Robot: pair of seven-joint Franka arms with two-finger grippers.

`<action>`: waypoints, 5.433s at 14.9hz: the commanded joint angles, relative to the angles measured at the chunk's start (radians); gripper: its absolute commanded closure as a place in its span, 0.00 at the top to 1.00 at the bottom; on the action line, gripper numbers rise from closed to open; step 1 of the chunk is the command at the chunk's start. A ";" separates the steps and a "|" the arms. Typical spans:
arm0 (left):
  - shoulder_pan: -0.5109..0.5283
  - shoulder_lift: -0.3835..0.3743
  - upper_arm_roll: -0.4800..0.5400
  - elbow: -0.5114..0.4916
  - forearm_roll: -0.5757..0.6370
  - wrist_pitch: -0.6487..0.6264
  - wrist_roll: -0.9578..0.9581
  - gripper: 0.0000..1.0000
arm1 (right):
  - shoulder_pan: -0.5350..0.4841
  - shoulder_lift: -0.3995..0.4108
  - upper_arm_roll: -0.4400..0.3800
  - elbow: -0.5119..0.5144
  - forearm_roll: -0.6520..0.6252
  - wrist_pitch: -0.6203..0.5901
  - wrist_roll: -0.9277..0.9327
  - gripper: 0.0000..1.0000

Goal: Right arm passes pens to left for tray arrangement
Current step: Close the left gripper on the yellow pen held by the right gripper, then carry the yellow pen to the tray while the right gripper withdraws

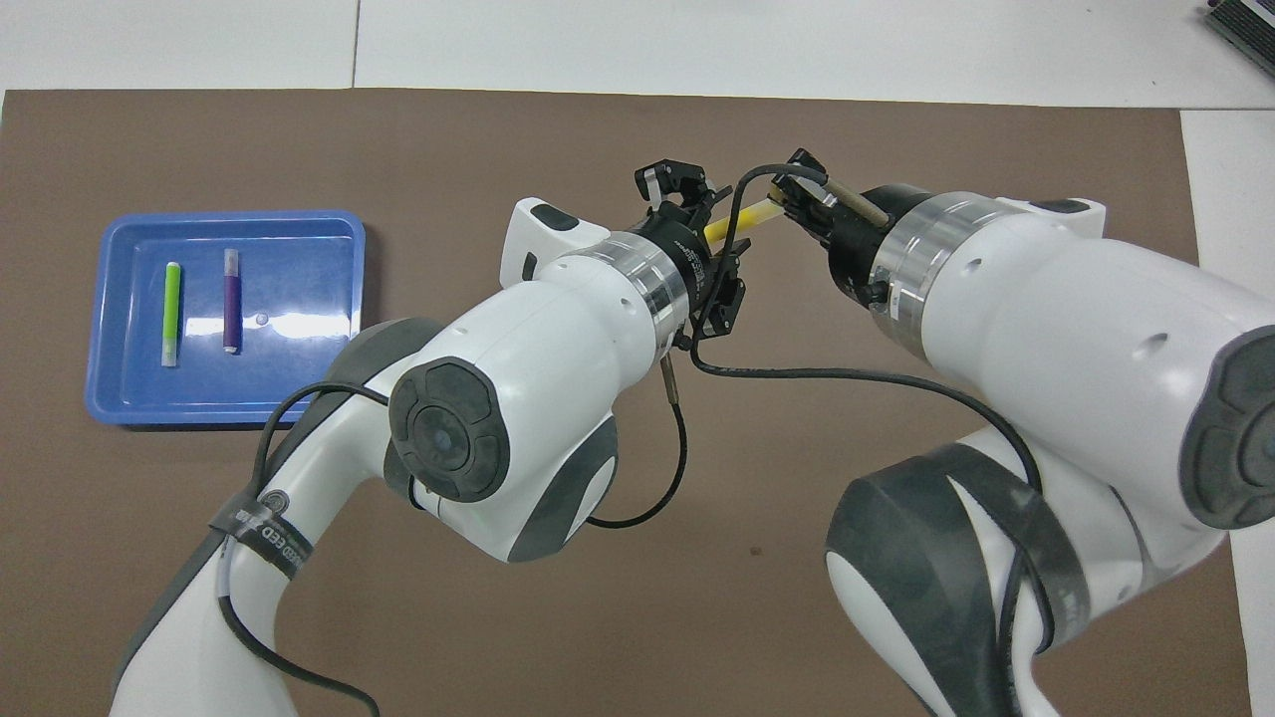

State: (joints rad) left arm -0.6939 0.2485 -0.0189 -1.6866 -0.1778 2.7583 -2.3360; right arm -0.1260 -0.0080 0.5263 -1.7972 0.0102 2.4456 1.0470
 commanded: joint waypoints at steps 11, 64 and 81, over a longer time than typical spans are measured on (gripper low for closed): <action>0.024 -0.109 -0.004 -0.131 0.001 -0.026 0.052 0.19 | -0.006 -0.038 0.001 -0.036 0.025 0.018 0.013 0.00; 0.022 -0.051 -0.003 -0.096 0.000 -0.006 0.082 0.17 | -0.012 -0.056 -0.002 -0.024 0.025 -0.066 -0.048 0.85; 0.260 -0.097 -0.007 -0.111 -0.009 -0.402 0.717 0.05 | -0.021 -0.099 -0.215 0.051 0.025 -0.571 -0.668 1.00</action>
State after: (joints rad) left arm -0.4830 0.1789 -0.0160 -1.7843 -0.1786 2.4031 -1.7132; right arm -0.1379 -0.0966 0.3319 -1.7524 0.0102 1.9346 0.4576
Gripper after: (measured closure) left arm 0.815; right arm 0.000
